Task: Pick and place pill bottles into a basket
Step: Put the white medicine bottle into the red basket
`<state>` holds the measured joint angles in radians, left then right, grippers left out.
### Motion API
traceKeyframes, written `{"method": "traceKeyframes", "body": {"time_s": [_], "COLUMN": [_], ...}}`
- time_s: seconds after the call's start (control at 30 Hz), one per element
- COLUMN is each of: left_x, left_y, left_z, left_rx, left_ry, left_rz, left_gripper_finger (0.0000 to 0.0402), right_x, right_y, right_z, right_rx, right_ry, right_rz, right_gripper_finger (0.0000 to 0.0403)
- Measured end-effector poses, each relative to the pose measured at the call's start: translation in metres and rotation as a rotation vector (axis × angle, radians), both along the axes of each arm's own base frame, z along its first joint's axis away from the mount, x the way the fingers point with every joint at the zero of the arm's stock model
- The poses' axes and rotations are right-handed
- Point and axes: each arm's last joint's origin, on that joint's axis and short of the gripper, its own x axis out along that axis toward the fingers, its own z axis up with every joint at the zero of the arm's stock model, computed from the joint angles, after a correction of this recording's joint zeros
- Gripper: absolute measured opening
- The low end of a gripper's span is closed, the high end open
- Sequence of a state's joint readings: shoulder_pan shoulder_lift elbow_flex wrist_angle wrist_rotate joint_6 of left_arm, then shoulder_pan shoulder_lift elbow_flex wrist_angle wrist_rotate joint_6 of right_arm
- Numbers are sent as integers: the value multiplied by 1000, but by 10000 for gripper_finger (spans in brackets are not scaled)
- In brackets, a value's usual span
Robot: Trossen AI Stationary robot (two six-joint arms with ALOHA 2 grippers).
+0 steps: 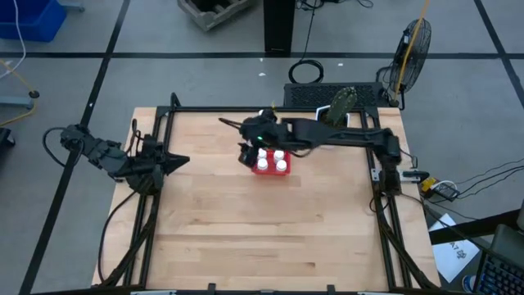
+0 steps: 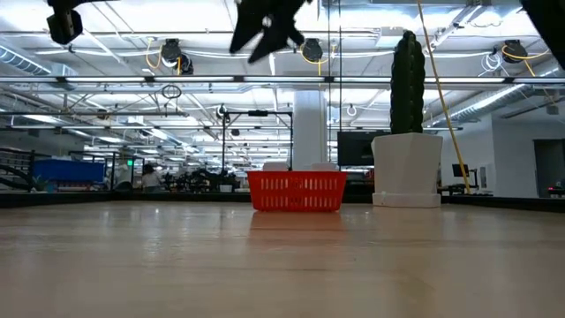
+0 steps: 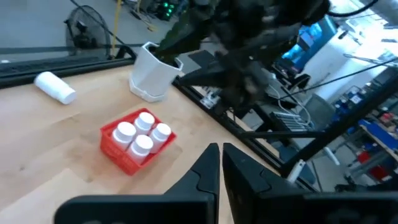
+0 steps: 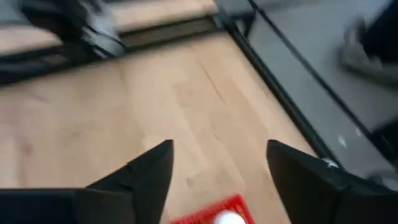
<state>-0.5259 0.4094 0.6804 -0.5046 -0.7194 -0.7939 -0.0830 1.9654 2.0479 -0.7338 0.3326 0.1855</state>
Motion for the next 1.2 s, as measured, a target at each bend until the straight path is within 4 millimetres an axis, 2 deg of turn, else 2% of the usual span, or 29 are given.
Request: {"method": "traceKeyframes", "body": {"time_s": [0.13, 0.27, 0.4, 0.53, 0.73, 0.97, 1.2], "left_x": [-1, -3, -4, -4, -5, -5, -6], "left_y": [1, 2, 2, 3, 3, 4, 4], "left_z": [-3, -10, -14, -14, -15, -17, -19], "left_rx": [-7, -50, -74, -72, -67, -60, -50], "left_ry": [25, 72, 104, 104, 115, 133, 146], "left_rz": [31, 37, 44, 58, 63, 69, 82], "left_gripper_finger": [27, 14, 4, 22, 28, 4, 32], "right_x": [8, 10, 9, 9, 16, 28, 32], "right_y": [-28, -62, -92, -112, -120, -127, -133], "right_z": [-23, -43, -54, -62, -63, -92, -119], "right_rx": [34, 107, 183, 250, 211, 282, 282], "right_ry": [36, 49, 10, -31, -93, -100, -36], "right_rz": [-133, -279, -381, -431, -427, -488, -530], "right_gripper_finger": [287, 292, 292, 292, 279, 275, 274]}}
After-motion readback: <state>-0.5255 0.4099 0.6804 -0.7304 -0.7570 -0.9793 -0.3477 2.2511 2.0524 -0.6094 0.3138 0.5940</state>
